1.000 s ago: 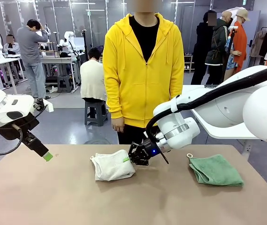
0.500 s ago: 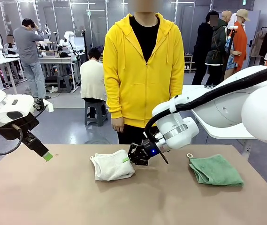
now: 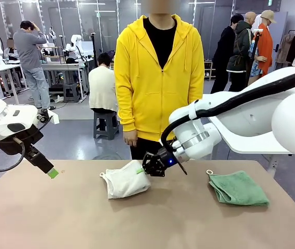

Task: Fold the towels and place them in the basket.
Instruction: Stack the folded Towel with hook on the right side of the table.

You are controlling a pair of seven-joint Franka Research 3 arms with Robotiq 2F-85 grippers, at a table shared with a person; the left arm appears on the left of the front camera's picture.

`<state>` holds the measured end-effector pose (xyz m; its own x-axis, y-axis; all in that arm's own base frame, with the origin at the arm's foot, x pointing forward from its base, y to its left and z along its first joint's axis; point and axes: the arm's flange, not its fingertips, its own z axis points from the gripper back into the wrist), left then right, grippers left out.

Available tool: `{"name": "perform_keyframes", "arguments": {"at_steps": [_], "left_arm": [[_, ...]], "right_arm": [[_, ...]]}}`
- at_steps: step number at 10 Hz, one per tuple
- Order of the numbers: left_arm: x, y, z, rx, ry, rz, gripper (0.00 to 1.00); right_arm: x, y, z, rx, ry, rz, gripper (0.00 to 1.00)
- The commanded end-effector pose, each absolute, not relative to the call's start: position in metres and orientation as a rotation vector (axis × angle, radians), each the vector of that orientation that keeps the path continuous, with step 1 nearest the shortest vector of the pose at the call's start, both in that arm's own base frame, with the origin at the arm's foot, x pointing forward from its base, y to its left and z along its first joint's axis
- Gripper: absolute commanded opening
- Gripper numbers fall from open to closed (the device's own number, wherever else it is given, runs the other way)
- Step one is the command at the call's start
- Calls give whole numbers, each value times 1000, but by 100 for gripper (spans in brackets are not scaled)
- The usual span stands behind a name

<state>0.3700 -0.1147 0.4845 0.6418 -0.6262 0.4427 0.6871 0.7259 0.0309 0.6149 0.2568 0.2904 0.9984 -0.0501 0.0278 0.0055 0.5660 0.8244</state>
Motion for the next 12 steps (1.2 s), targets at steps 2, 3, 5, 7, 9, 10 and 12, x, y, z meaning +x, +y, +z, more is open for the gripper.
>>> {"name": "perform_keyframes", "arguments": {"at_steps": [2, 3, 5, 7, 9, 10, 12], "left_arm": [[371, -114, 485, -144, -448, -748, 100], [371, -114, 485, -144, -448, -748, 100], [371, -114, 485, -144, -448, -748, 100], [371, -114, 485, -144, -448, -748, 100], [371, -114, 485, -144, -448, -748, 100], [371, -114, 485, -144, -448, -748, 100], [371, -114, 485, -144, -448, -748, 100]], "right_arm": [[599, 207, 348, 937, -104, 44, 5], [596, 188, 368, 929, -158, 53, 5], [592, 152, 394, 896, -209, 79, 5], [588, 123, 407, 881, -233, 97, 5], [581, 93, 424, 811, -251, 112, 5], [576, 82, 431, 778, -250, 131, 5], [571, 56, 433, 801, -244, 150, 5]]}}
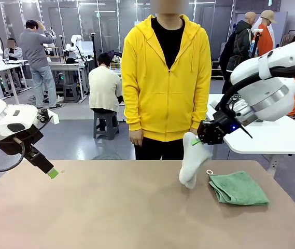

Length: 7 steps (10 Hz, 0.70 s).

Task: Fold the towels and place them in the basket.
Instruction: Stack the folded Towel with hook on the right side of the table.

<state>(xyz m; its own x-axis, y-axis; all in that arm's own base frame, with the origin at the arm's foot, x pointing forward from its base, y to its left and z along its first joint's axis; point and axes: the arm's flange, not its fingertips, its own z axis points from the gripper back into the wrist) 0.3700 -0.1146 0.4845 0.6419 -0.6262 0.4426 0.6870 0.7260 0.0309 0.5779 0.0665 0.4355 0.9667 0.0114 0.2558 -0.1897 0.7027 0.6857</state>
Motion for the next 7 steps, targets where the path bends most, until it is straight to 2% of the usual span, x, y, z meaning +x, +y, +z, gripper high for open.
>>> {"name": "perform_keyframes", "arguments": {"at_steps": [1, 7], "left_arm": [[371, -114, 485, -144, -448, -748, 100], [371, -114, 485, -144, -448, -748, 100]], "right_arm": [[570, 42, 430, 818, -223, 155, 5], [542, -19, 413, 760, -205, 183, 5]]}}
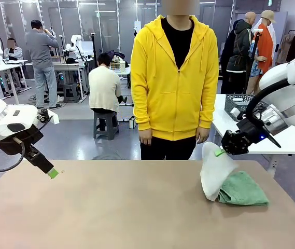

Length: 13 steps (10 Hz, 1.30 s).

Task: Fold the towels and place them in the basket.
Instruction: Stack the folded Towel with hook on the right side of the table.

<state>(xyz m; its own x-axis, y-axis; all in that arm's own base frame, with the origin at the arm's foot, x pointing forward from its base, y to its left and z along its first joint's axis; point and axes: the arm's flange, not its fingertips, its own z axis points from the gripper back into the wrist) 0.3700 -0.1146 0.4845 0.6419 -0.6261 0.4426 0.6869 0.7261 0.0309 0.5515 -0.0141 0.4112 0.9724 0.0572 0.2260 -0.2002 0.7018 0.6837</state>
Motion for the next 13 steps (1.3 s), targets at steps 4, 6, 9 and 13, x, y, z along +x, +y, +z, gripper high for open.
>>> {"name": "perform_keyframes", "arguments": {"at_steps": [4, 6, 9, 13], "left_arm": [[371, -114, 485, -144, -448, -748, 100], [371, -114, 485, -144, -448, -748, 100], [371, -114, 485, -144, -448, -748, 100], [371, -114, 485, -144, -448, -748, 100]], "right_arm": [[544, -55, 396, 610, -243, 186, 5], [545, -64, 388, 547, -230, 157, 5], [539, -78, 366, 436, -182, 108, 5], [539, -81, 345, 342, -156, 69, 35]]}}
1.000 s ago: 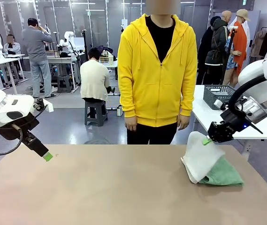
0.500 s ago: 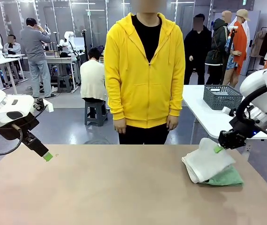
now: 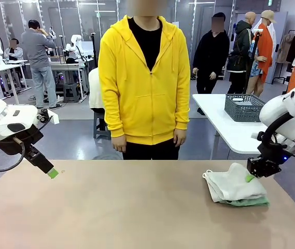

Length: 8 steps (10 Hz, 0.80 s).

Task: Fold the towels and place them in the basket.
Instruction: Stack the folded Towel with hook on the right side of the table.

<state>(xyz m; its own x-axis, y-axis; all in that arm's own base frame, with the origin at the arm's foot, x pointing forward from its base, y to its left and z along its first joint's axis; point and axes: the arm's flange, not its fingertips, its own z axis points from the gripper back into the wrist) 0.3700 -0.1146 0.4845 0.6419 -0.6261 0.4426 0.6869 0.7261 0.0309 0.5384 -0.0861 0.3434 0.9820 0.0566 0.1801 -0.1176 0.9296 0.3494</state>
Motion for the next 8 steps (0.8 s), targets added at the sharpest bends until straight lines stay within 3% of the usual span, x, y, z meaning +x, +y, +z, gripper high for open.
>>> {"name": "perform_keyframes", "arguments": {"at_steps": [1, 3, 5, 6, 8], "left_arm": [[371, -114, 485, -144, -448, -748, 100], [371, -114, 485, -144, -448, -748, 100], [371, -114, 485, -144, -448, -748, 100], [371, -114, 485, -144, -448, -748, 100], [371, -114, 485, -144, -448, -748, 100]], "right_arm": [[538, -82, 346, 336, -158, 67, 64], [537, -82, 353, 326, -160, 78, 100], [537, -82, 364, 213, -196, 85, 100], [537, -76, 374, 192, -207, 115, 95], [540, -67, 390, 169, -229, 147, 100]]}}
